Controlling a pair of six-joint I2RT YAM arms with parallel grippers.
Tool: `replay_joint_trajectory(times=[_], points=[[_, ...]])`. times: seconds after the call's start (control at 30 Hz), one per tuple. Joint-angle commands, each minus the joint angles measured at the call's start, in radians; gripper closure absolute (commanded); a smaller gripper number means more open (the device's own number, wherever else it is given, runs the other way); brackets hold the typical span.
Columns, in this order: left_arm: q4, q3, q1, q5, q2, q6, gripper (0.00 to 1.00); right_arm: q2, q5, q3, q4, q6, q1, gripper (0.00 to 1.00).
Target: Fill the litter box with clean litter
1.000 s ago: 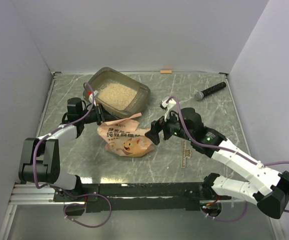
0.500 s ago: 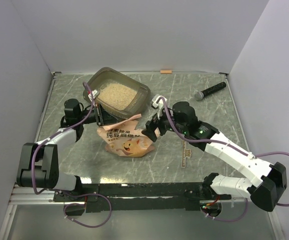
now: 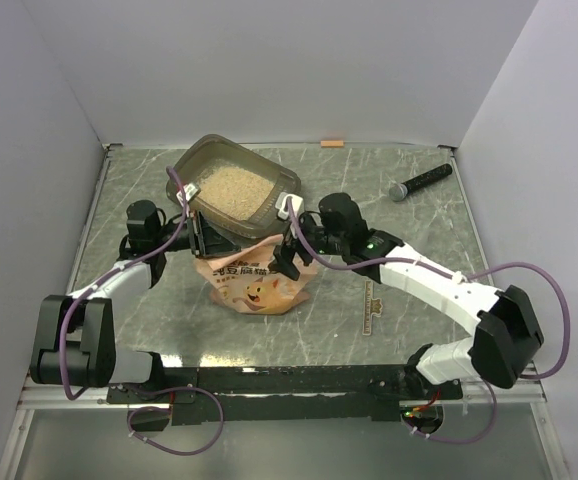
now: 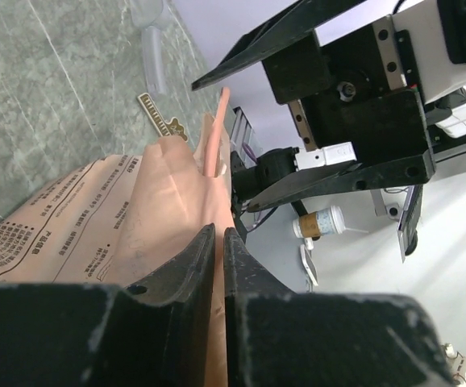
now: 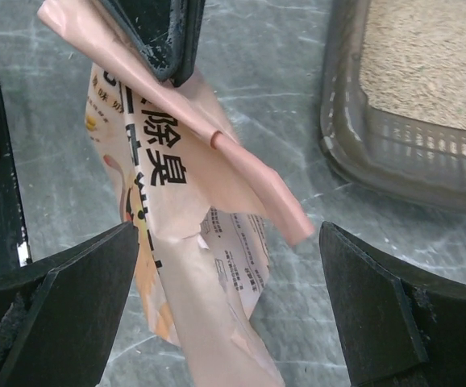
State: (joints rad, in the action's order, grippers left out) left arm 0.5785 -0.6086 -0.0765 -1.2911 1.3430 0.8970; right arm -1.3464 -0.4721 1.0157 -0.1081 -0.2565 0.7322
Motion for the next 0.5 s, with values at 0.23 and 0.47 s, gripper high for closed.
replay_joint_trajectory(times=[0.23,0.47], points=[[0.037,0.006,-0.005,-0.047,-0.039,-0.004,0.85,-0.123,-0.045,0.129,0.102,-0.072,-0.007,0.01],[0.017,0.004,-0.005,-0.045,-0.045,-0.015,0.85,-0.204,-0.1,0.17,0.113,-0.084,-0.005,0.07]])
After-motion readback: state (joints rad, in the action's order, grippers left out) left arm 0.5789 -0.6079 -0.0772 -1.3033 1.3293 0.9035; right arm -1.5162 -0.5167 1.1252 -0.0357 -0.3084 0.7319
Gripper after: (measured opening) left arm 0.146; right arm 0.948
